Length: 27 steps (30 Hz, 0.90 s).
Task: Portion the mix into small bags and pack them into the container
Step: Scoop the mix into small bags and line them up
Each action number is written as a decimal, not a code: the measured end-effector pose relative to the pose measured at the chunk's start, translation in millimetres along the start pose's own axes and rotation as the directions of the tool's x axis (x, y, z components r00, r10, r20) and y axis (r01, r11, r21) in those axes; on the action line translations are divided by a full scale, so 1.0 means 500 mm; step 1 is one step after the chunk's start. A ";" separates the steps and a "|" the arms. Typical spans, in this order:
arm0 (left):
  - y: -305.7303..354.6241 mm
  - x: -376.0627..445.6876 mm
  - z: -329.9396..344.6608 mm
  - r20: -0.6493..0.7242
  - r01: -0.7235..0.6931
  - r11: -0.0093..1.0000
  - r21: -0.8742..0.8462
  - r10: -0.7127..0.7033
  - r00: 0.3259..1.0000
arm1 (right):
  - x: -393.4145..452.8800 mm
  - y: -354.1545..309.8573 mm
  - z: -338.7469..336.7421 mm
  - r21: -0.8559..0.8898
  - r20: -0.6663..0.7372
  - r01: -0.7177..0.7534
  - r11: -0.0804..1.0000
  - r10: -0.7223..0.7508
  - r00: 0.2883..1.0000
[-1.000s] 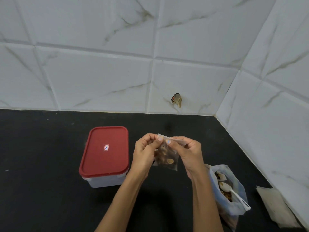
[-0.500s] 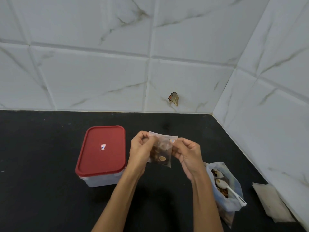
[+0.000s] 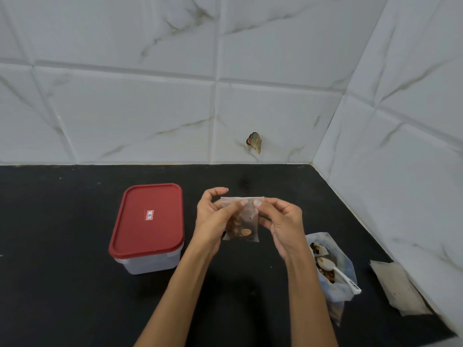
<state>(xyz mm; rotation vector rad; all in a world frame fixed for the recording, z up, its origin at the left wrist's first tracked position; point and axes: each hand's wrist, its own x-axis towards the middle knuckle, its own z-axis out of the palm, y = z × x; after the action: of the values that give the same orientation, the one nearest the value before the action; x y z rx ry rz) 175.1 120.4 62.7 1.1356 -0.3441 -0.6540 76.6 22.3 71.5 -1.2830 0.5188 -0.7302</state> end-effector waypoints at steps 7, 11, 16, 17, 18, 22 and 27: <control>-0.011 0.002 0.007 -0.042 0.007 0.998 0.057 -0.004 0.999 | 0.001 0.009 -0.011 -0.007 0.022 0.025 1.000 -0.025 0.999; -0.017 0.004 0.009 -0.067 -0.016 0.993 0.120 0.024 0.997 | 0.001 0.018 -0.003 0.059 0.065 -0.038 0.998 0.034 0.997; -0.016 0.004 0.000 -0.050 -0.017 0.992 0.126 0.023 0.998 | -0.001 0.024 -0.001 -0.066 0.050 -0.017 0.998 0.021 0.999; -0.015 0.005 -0.003 -0.038 -0.019 0.990 0.138 0.025 0.999 | -0.003 0.024 0.000 -0.077 0.045 -0.015 0.997 0.018 0.999; -0.013 0.003 -0.004 -0.022 -0.019 0.989 0.146 0.022 1.000 | -0.003 0.025 0.000 -0.083 0.041 -0.013 0.996 0.017 0.999; -0.009 -0.002 -0.004 0.025 -0.003 0.990 0.139 -0.001 1.000 | -0.004 0.024 0.004 -0.092 0.021 -0.007 0.996 0.009 1.000; -0.005 -0.001 -0.012 0.114 0.003 0.982 0.188 -0.025 0.993 | -0.004 0.022 0.006 -0.083 0.008 0.004 0.997 -0.004 1.000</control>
<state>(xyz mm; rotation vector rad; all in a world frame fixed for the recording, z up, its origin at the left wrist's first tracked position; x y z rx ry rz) 177.3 124.6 58.0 1.2832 -0.5059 -0.7126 79.6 26.8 61.1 -1.3639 0.5450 -0.7131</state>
